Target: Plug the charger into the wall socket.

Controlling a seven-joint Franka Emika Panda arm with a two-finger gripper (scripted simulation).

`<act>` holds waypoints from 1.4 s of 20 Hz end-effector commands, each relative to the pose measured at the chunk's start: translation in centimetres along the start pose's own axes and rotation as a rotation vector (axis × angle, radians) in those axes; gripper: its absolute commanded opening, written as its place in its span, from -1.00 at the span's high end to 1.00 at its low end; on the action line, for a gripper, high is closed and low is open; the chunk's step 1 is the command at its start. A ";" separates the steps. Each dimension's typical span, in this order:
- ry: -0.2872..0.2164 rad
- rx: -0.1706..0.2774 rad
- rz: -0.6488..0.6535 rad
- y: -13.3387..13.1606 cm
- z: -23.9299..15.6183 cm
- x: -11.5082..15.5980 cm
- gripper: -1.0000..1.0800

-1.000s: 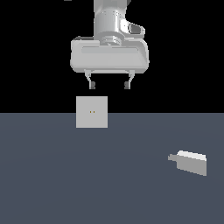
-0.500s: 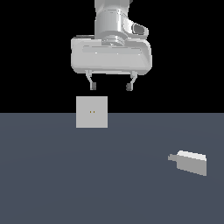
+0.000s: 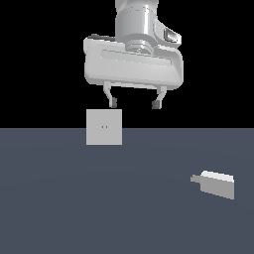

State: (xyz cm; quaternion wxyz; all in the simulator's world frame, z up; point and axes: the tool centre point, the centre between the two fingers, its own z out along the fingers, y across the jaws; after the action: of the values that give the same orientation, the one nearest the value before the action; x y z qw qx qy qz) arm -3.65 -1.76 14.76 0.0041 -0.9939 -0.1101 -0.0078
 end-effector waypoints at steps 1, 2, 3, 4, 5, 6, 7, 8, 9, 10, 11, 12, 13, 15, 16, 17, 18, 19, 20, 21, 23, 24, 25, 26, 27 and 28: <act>0.004 0.001 -0.048 0.5 0.6 -0.9 -0.92; 0.006 0.002 -0.067 0.7 0.8 -1.3 -0.92; 0.007 0.003 -0.086 0.9 1.0 -1.6 -0.92; 0.009 0.003 -0.105 1.1 1.2 -2.0 -0.92; 0.010 0.004 -0.124 1.4 1.4 -2.3 -0.92; 0.012 0.004 -0.142 1.6 1.7 -2.6 -0.92; 0.013 0.005 -0.160 1.8 1.9 -3.0 -0.92; 0.015 0.006 -0.178 2.0 2.1 -3.3 -0.92; 0.016 0.006 -0.196 2.3 2.3 -3.6 -0.92; 0.018 0.007 -0.214 2.5 2.5 -3.9 -0.92; 0.019 0.007 -0.232 2.8 2.7 -4.2 -0.92; 0.021 0.008 -0.250 3.0 2.9 -4.4 -0.92; 0.022 0.009 -0.267 3.3 3.2 -4.7 -0.92; 0.025 0.010 -0.302 3.8 3.6 -5.2 -0.92; 0.027 0.010 -0.319 4.1 3.8 -5.5 -0.92; 0.028 0.011 -0.336 4.3 4.0 -5.7 -0.92; 0.029 0.012 -0.353 4.6 4.2 -6.0 -0.92; 0.031 0.012 -0.371 4.9 4.4 -6.2 -0.92; 0.032 0.013 -0.388 5.2 4.6 -6.4 -0.92; 0.034 0.014 -0.405 5.5 4.9 -6.7 -0.92; 0.037 0.015 -0.438 6.0 5.3 -7.1 -0.92; 0.038 0.015 -0.455 6.3 5.5 -7.3 -0.92; 0.039 0.016 -0.472 6.6 5.7 -7.5 -0.92; 0.041 0.017 -0.489 7.0 5.9 -7.7 -0.92; 0.042 0.018 -0.506 7.3 6.1 -7.9 -0.92; 0.044 0.018 -0.522 7.6 6.4 -8.0 -0.92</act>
State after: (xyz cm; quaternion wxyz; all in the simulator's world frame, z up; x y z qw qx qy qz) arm -9.57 -10.33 8.56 0.0128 -0.9360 -0.3507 -0.0279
